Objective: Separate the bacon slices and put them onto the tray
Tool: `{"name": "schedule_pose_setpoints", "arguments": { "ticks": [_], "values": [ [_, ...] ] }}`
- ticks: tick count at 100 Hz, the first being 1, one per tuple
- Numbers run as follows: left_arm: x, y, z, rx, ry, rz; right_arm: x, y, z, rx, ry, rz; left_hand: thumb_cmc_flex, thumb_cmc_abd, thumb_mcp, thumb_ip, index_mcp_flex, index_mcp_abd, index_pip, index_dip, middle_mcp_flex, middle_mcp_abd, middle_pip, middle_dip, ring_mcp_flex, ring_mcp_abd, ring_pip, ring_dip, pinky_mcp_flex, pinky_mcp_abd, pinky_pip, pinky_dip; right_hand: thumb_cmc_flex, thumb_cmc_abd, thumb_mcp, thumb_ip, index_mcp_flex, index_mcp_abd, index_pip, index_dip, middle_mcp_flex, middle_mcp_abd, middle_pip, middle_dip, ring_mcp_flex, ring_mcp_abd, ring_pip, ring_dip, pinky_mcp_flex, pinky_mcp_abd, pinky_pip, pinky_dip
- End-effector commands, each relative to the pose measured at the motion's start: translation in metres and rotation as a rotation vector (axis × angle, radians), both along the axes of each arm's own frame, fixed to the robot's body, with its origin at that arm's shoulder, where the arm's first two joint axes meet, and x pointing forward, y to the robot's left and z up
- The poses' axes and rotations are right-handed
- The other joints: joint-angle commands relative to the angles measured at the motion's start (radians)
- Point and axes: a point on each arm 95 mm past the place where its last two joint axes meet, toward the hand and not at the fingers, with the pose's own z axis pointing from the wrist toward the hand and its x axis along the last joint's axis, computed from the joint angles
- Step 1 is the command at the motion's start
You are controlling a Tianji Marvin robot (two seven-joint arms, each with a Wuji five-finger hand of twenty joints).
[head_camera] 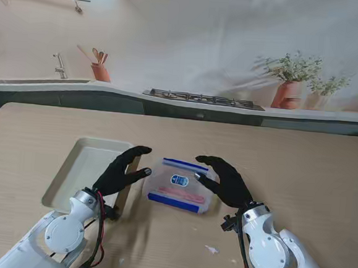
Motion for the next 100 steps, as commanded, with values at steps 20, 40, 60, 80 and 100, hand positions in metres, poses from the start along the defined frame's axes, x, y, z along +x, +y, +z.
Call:
{"name": "schedule_pose_setpoints", "arguments": {
  "ticks": [20,40,60,80,100],
  "values": [
    [-0.001,-0.001,0.001,0.010,-0.012,-0.015,-0.003,0.004,-0.002,-0.009,0.014,0.012,0.006,0.012,0.000,0.041,0.028,-0.023,-0.004,0.000,0.009,-0.014,0.013,0.010,-0.013,-0.041,0.014,0.000,-0.013,-0.005,0.019,0.011,0.031,0.025,-0.041,0.023,-0.001,-0.030,0.013,-0.002,-0.014,-0.025,0.004,0.001,-0.029,-0.015,0.008,-0.002,-0.003,-0.022,-0.018,0.009],
    [0.000,0.000,0.001,0.032,-0.026,-0.015,-0.004,0.005,0.001,-0.031,0.002,0.024,0.019,0.009,0.013,0.042,0.049,-0.049,0.007,0.006,0.015,-0.018,0.015,0.011,-0.013,-0.049,0.018,-0.003,-0.013,-0.004,0.000,0.004,0.049,0.023,-0.046,0.026,0.023,-0.027,0.029,0.007,-0.012,-0.023,0.009,0.003,-0.030,-0.017,0.011,0.000,0.000,-0.026,-0.018,0.011],
    [0.003,0.000,0.004,0.123,-0.085,-0.024,-0.007,0.007,0.001,-0.086,-0.001,0.040,0.062,-0.009,0.146,0.039,0.153,-0.102,0.020,0.015,0.067,-0.061,0.035,0.024,0.013,-0.093,0.050,-0.005,-0.010,-0.003,-0.016,0.012,0.079,0.016,-0.045,0.030,0.043,-0.017,0.042,0.016,-0.007,-0.023,0.015,0.006,-0.029,-0.017,0.013,0.001,0.002,-0.026,-0.018,0.012],
    [0.006,-0.006,0.002,0.305,-0.145,-0.093,-0.010,0.009,0.001,-0.187,-0.013,0.078,0.137,-0.024,0.259,0.021,0.194,-0.110,0.024,0.020,0.119,-0.123,0.060,0.039,0.043,-0.143,0.090,-0.014,-0.003,-0.016,0.009,0.023,0.104,0.011,-0.043,0.033,0.075,-0.014,0.057,0.027,-0.003,-0.022,0.024,0.009,-0.034,-0.022,0.016,0.003,-0.005,-0.030,-0.021,0.012],
    [0.012,-0.008,-0.007,0.458,-0.174,-0.148,-0.014,0.015,0.004,-0.278,-0.036,0.126,0.220,-0.011,0.269,0.007,0.213,-0.142,0.054,0.036,0.148,-0.139,0.073,0.047,0.059,-0.161,0.117,-0.024,-0.003,-0.017,0.066,0.013,0.120,0.009,-0.043,0.035,0.117,-0.025,0.065,0.032,0.003,-0.024,0.028,0.011,-0.037,-0.040,0.014,0.002,-0.021,-0.033,-0.029,0.011]
  ]
}}
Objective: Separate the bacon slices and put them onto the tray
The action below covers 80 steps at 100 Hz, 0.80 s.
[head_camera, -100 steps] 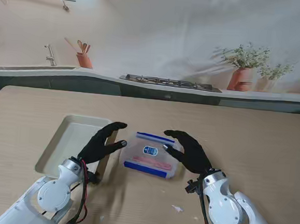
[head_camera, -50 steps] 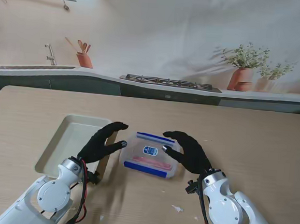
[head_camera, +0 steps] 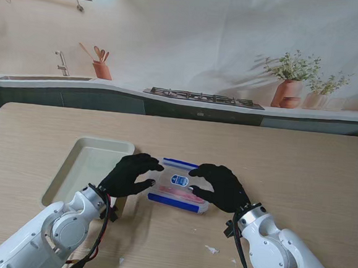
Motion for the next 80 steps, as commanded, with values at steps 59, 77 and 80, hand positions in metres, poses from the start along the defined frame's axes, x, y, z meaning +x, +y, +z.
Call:
{"name": "schedule_pose_setpoints", "arguments": {
  "ticks": [59,77,80],
  "values": [
    [0.010,0.000,-0.023,0.216,0.045,-0.062,-0.009,0.034,-0.007,-0.186,0.042,0.162,0.158,0.027,-0.084,-0.027,0.091,-0.003,0.030,0.020,0.041,-0.025,0.017,0.019,0.055,-0.029,0.030,-0.026,-0.015,-0.011,0.151,0.017,0.062,0.011,0.005,0.035,0.182,-0.039,0.037,0.016,0.007,-0.046,0.024,0.010,-0.063,-0.059,0.000,0.003,-0.059,-0.051,-0.051,0.006],
    [0.010,-0.001,-0.026,0.230,0.063,-0.065,-0.008,0.036,-0.011,-0.220,0.057,0.170,0.159,0.030,-0.094,-0.026,0.092,0.001,0.027,0.020,0.037,-0.025,0.014,0.018,0.052,-0.033,0.028,-0.029,-0.016,-0.011,0.137,0.008,0.055,0.008,0.008,0.033,0.177,-0.047,0.032,0.015,-0.003,-0.046,0.024,0.010,-0.071,-0.059,0.000,0.003,-0.064,-0.050,-0.053,0.008],
    [0.010,-0.001,-0.026,0.231,0.065,-0.065,-0.008,0.036,-0.012,-0.229,0.059,0.172,0.157,0.030,-0.095,-0.026,0.092,0.002,0.027,0.020,0.037,-0.025,0.014,0.018,0.051,-0.031,0.028,-0.029,-0.016,-0.011,0.135,0.007,0.053,0.006,0.008,0.033,0.180,-0.052,0.033,0.015,-0.003,-0.048,0.024,0.010,-0.072,-0.059,0.000,0.003,-0.065,-0.050,-0.053,0.008]
  ]
}}
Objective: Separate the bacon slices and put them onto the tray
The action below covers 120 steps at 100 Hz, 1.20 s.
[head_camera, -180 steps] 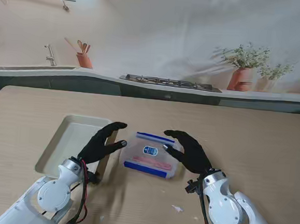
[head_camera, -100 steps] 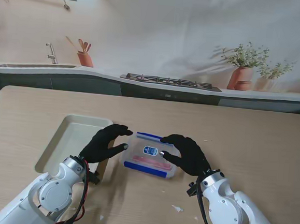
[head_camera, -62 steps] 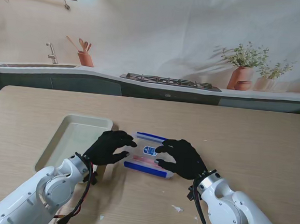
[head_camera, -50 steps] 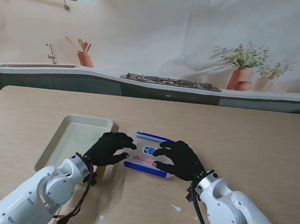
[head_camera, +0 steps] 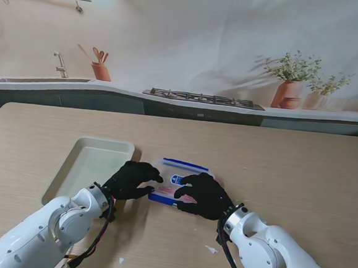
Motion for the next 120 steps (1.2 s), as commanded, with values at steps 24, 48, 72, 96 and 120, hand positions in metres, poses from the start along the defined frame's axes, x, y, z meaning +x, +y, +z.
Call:
{"name": "schedule_pose_setpoints", "arguments": {
  "ticks": [24,48,72,96,120],
  "values": [
    [-0.005,0.001,-0.006,0.023,0.037,0.000,0.000,0.003,-0.010,-0.073,0.034,0.024,0.056,0.021,-0.018,-0.020,0.030,0.014,0.012,0.006,0.002,-0.014,-0.007,0.016,0.001,-0.018,0.004,-0.020,-0.014,-0.011,0.005,-0.002,0.007,0.006,0.011,0.033,-0.001,-0.039,-0.009,0.003,-0.027,-0.039,0.002,0.004,-0.044,-0.036,-0.001,0.002,-0.029,-0.029,-0.043,0.009],
    [-0.005,0.000,-0.007,0.029,0.044,-0.005,0.000,0.006,-0.013,-0.087,0.037,0.028,0.055,0.021,-0.018,-0.020,0.030,0.012,0.012,0.007,0.002,-0.016,-0.008,0.016,0.002,-0.020,0.005,-0.021,-0.014,-0.009,0.000,-0.005,0.002,0.006,0.014,0.032,-0.042,0.001,-0.032,-0.007,-0.043,-0.037,0.008,0.007,-0.046,-0.033,0.003,0.003,-0.030,-0.027,-0.043,0.011],
    [-0.005,-0.001,-0.007,0.031,0.048,-0.005,0.000,0.010,-0.014,-0.094,0.053,0.036,0.052,0.022,-0.014,-0.019,0.030,0.014,0.011,0.007,0.002,-0.015,-0.008,0.016,0.002,-0.019,0.004,-0.021,-0.014,-0.009,-0.001,-0.006,0.000,0.003,0.020,0.032,0.032,0.091,0.012,0.016,-0.051,-0.033,0.019,0.010,-0.053,-0.033,0.006,0.004,-0.035,-0.028,-0.046,0.013],
    [-0.005,-0.001,-0.007,0.035,0.052,-0.007,-0.002,0.015,-0.016,-0.088,0.088,0.042,0.049,0.023,-0.013,-0.020,0.029,0.014,0.010,0.006,-0.001,-0.014,-0.009,0.016,0.001,-0.019,0.003,-0.022,-0.014,-0.009,-0.003,-0.008,0.000,0.000,0.028,0.031,0.093,0.115,0.048,0.045,-0.047,-0.033,0.026,0.011,-0.061,-0.035,0.006,0.004,-0.039,-0.031,-0.048,0.014],
    [-0.005,-0.002,-0.008,0.042,0.061,-0.005,-0.003,0.022,-0.016,-0.074,0.115,0.064,0.049,0.022,-0.011,-0.020,0.031,0.021,0.009,0.006,-0.002,-0.015,-0.010,0.015,-0.004,-0.021,0.001,-0.023,-0.014,-0.010,-0.010,-0.011,-0.003,0.000,0.037,0.029,0.120,0.080,0.072,0.077,-0.051,-0.039,0.025,0.010,-0.068,-0.039,0.005,0.003,-0.043,-0.030,-0.049,0.017]
  ]
}}
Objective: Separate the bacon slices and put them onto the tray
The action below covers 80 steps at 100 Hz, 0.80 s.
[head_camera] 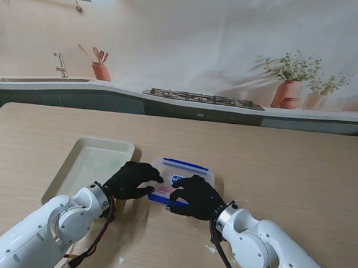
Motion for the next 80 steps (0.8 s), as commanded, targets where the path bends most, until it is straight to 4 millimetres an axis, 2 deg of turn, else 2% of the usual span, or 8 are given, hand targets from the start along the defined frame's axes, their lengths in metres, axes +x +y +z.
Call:
{"name": "schedule_pose_setpoints", "arguments": {
  "ticks": [1,12,16,40,80],
  "values": [
    [-0.0053,-0.0001,-0.0101,0.026,0.039,-0.006,-0.0085,0.0041,-0.0124,-0.021,0.050,0.019,0.050,0.016,-0.011,-0.020,0.034,0.025,0.024,0.007,-0.003,-0.015,-0.010,0.015,-0.004,-0.022,0.001,-0.012,-0.014,-0.010,-0.010,-0.012,-0.001,0.000,0.018,0.029,0.113,-0.027,0.074,0.027,-0.027,-0.028,0.022,0.003,-0.043,-0.038,0.001,0.003,-0.021,-0.029,-0.039,0.017],
    [-0.0051,-0.0003,-0.0103,0.028,0.040,-0.009,-0.0094,0.0061,-0.0126,-0.008,0.071,0.017,0.048,0.017,-0.010,-0.020,0.035,0.027,0.022,0.006,-0.007,-0.015,-0.010,0.015,-0.011,-0.024,0.000,-0.013,-0.014,-0.014,-0.016,-0.015,-0.010,-0.002,0.017,0.027,0.123,-0.026,0.092,0.046,-0.030,-0.028,0.021,0.002,-0.047,-0.039,-0.001,0.002,-0.027,-0.031,-0.040,0.018],
    [-0.0050,-0.0004,-0.0104,0.028,0.041,-0.008,-0.0095,0.0062,-0.0127,-0.007,0.075,0.016,0.047,0.018,-0.010,-0.020,0.034,0.027,0.021,0.006,-0.007,-0.015,-0.010,0.015,-0.012,-0.025,0.000,-0.013,-0.014,-0.015,-0.019,-0.016,-0.013,-0.004,0.021,0.028,0.124,-0.023,0.106,0.074,-0.030,-0.028,0.019,0.000,-0.048,-0.039,-0.003,0.000,-0.029,-0.032,-0.040,0.021],
    [-0.0046,-0.0006,-0.0105,0.031,0.042,-0.006,-0.0099,0.0071,-0.0128,0.001,0.091,0.020,0.047,0.018,-0.008,-0.020,0.035,0.029,0.020,0.005,-0.008,-0.014,-0.009,0.015,-0.013,-0.025,0.000,-0.015,-0.012,-0.015,-0.032,-0.023,-0.013,-0.008,0.028,0.027,0.187,0.000,0.143,0.112,-0.024,-0.035,0.023,0.001,-0.055,-0.045,-0.004,0.000,-0.037,-0.036,-0.043,0.023],
    [-0.0044,-0.0008,-0.0115,0.035,0.045,-0.006,-0.0098,0.0090,-0.0127,-0.001,0.115,0.058,0.045,0.019,-0.007,-0.019,0.034,0.032,0.018,0.004,-0.010,-0.015,-0.010,0.015,-0.015,-0.027,0.000,-0.017,-0.011,-0.015,-0.037,-0.025,-0.010,-0.015,0.043,0.023,0.282,-0.015,0.179,0.147,-0.011,-0.056,0.018,0.000,-0.067,-0.060,-0.010,-0.003,-0.050,-0.044,-0.047,0.027]
  ]
}}
